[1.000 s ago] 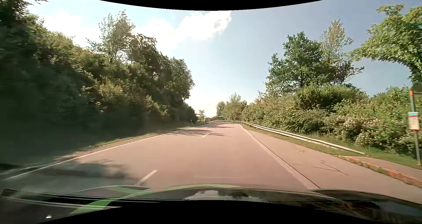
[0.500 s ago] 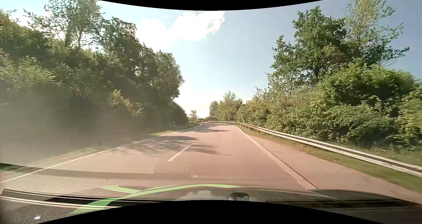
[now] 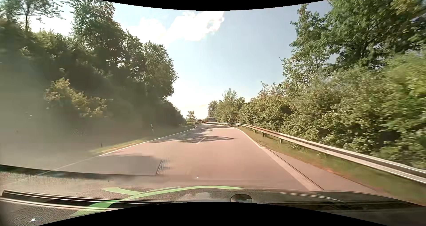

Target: Follow the waypoints while adhering to traffic rules and regulations

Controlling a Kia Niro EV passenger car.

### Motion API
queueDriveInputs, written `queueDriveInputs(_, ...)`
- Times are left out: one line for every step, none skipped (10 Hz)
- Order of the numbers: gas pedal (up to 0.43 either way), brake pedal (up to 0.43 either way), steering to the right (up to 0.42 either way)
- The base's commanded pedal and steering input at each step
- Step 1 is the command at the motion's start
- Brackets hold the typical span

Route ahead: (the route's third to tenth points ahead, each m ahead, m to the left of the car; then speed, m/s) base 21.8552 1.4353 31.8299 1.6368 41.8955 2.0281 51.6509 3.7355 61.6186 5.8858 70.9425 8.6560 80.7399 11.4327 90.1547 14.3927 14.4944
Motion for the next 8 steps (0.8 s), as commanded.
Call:
queueDriveInputs(0.24,0.0,0.008)
queueDriveInputs(0.24,0.0,0.005)
queueDriveInputs(0.24,0.0,0.005)
queueDriveInputs(0.24,0.0,0.004)
queueDriveInputs(0.24,0.0,0.004)
queueDriveInputs(0.228,0.0,0.003)
queueDriveInputs(0.209,0.0,0.001)
queueDriveInputs(0.189,0.0,-0.001)
